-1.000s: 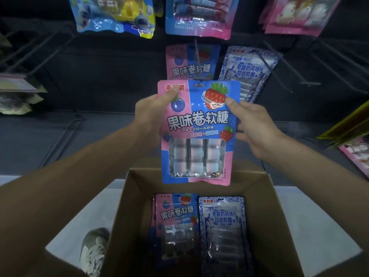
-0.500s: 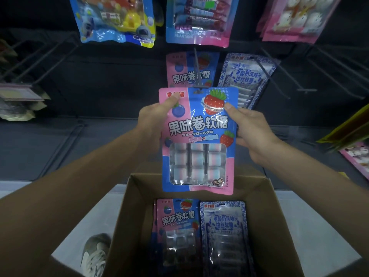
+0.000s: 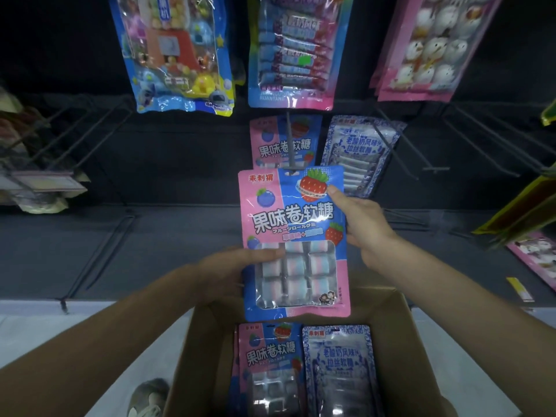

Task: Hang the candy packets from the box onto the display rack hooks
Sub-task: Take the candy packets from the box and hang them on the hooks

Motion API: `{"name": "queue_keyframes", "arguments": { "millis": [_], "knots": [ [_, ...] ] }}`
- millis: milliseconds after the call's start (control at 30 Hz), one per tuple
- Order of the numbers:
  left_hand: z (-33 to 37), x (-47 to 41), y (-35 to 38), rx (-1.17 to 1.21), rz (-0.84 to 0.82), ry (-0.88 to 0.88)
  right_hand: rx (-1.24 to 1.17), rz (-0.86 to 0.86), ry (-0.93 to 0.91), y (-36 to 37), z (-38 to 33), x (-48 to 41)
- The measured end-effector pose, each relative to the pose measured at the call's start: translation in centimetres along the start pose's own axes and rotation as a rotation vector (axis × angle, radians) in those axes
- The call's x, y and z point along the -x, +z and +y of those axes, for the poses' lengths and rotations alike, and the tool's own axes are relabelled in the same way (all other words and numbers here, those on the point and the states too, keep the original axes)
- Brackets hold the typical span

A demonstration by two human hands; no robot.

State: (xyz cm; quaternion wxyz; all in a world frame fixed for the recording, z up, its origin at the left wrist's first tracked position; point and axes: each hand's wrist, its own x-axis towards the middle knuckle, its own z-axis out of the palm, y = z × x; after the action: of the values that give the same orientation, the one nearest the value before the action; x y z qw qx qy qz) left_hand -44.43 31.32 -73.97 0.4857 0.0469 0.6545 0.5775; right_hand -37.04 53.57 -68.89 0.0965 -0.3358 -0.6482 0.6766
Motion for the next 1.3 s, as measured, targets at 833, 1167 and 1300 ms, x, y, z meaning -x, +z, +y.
{"name": "queue_keyframes", "arguments": {
  "millis": [833,1167,1300],
  "knots": [
    [0.0,-0.5,2.8,0.274,0.230,0.146,0.115,-0.181,0.119,-3.2,4.8,3.5],
    [-0.2,1.0,2.9,0.013,0.450,0.178,0.101,-0.013,0.020,-2.0,5.5,1.8],
    [0.2,0.6,2.8,-0.026,0.512,0.284,0.080,0.042,0.005,-1.2,5.4,0.9]
  ]
}}
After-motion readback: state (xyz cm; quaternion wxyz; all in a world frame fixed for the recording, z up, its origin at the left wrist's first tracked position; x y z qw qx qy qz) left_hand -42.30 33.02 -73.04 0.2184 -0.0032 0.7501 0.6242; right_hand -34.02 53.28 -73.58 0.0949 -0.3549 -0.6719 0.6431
